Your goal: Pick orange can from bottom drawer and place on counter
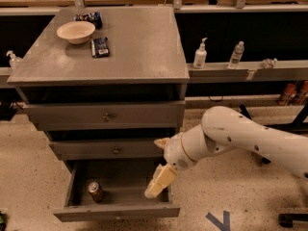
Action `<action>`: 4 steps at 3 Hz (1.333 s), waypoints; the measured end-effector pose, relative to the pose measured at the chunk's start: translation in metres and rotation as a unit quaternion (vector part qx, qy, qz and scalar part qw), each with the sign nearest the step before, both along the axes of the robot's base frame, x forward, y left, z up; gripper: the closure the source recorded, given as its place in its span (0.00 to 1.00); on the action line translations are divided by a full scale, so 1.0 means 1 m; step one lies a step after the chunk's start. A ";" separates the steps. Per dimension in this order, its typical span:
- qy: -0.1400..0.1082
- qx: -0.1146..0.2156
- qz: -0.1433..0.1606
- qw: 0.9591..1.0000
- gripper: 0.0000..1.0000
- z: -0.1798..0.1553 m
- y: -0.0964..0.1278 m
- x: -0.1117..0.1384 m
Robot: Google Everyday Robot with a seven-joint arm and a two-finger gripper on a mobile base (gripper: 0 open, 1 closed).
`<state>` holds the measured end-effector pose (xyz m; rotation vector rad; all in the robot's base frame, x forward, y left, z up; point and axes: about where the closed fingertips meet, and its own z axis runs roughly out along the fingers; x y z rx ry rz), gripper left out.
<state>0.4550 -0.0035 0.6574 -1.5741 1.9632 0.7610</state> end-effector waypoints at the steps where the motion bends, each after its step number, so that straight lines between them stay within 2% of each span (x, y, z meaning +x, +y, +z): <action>1: 0.033 -0.011 0.010 0.999 0.00 -0.035 0.014 0.011; 2: 0.028 0.003 0.047 0.998 0.00 -0.106 0.037 -0.023; 3: 0.006 0.016 0.031 0.999 0.00 -0.119 0.050 -0.015; 4: 0.008 0.014 0.032 0.999 0.00 -0.115 0.049 -0.015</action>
Offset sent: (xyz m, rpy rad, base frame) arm 0.0533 0.0929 -0.1713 0.1504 -0.3979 -0.1639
